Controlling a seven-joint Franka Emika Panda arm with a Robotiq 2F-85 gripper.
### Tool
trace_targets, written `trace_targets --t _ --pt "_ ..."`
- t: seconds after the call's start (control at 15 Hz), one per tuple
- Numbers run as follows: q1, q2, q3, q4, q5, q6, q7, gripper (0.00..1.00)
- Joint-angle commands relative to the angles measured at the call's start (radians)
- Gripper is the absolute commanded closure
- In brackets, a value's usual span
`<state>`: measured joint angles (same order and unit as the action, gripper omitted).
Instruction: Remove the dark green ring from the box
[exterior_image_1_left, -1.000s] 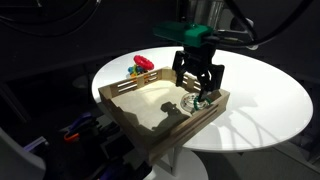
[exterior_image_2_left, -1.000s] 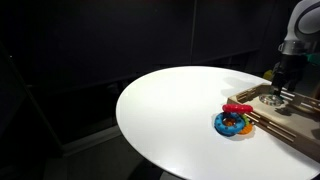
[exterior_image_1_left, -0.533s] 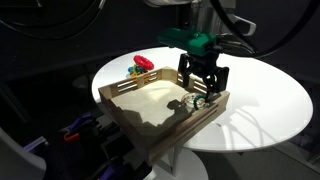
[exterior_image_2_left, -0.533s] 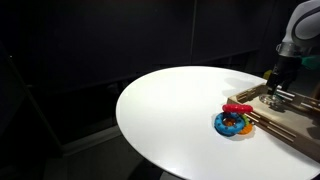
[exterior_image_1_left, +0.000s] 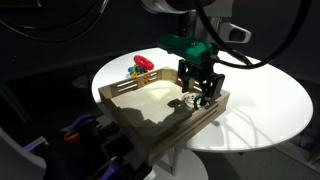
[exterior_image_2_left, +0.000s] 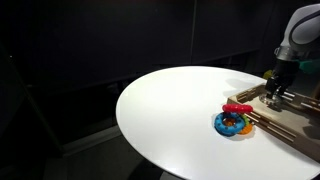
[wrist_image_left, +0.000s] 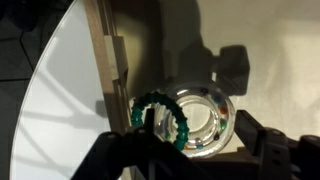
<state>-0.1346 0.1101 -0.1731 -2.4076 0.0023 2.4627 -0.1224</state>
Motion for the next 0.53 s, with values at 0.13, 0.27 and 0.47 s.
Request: trace_targets --t 0.13,0.27,0.47 --pt "-0.015 -0.011 0.008 -0.005 0.005 0.014 -0.009 0.64" --pt "-0.014 -0.016 0.008 -0.006 0.003 0.009 -0.007 0.81" --pt "-0.01 -0.03 0.01 -0.008 -0.002 0.003 -0.001 0.98"
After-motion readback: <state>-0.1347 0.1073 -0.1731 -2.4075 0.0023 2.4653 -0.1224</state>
